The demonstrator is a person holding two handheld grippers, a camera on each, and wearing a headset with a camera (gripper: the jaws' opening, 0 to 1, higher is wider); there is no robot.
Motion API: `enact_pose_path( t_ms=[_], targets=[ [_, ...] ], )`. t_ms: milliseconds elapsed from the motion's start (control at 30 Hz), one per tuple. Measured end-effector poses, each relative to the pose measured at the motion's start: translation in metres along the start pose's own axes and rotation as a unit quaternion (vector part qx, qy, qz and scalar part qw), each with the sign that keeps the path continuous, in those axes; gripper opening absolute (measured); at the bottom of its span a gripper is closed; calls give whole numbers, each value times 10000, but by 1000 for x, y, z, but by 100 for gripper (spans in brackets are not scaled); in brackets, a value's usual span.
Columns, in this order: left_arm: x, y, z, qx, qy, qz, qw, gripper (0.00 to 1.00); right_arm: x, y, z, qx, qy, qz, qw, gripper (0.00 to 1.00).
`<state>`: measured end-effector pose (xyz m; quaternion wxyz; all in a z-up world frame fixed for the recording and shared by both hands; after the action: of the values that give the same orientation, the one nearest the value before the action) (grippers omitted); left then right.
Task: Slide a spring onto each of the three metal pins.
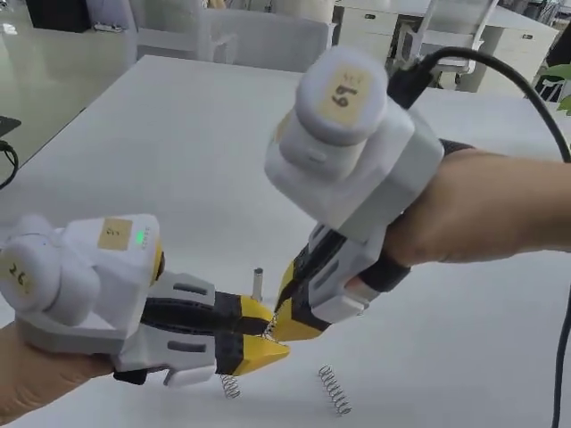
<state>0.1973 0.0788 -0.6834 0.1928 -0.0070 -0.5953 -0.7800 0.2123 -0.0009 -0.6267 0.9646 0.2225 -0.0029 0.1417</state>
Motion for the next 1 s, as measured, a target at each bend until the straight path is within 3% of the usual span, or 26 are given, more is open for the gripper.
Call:
enact_pose_path(
  t_ms=[1000],
  targets=[
    [-2,1,1,165,-33,218,9996,6,2,4,-2,-135,43,35,9999,8]
  ],
)
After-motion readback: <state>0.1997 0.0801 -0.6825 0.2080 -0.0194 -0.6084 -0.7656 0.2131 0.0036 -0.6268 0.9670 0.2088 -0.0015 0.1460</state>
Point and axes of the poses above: the centre of the closed fingertips' face, and the gripper's own axes: z roughly backward along the fingers, x roughly to its right, y roughly out of its top, the point moved 8 cm from there along z, roughly backward along the fingers, and after that the axes turned 15 degrees about z, right-handed, at the moved point
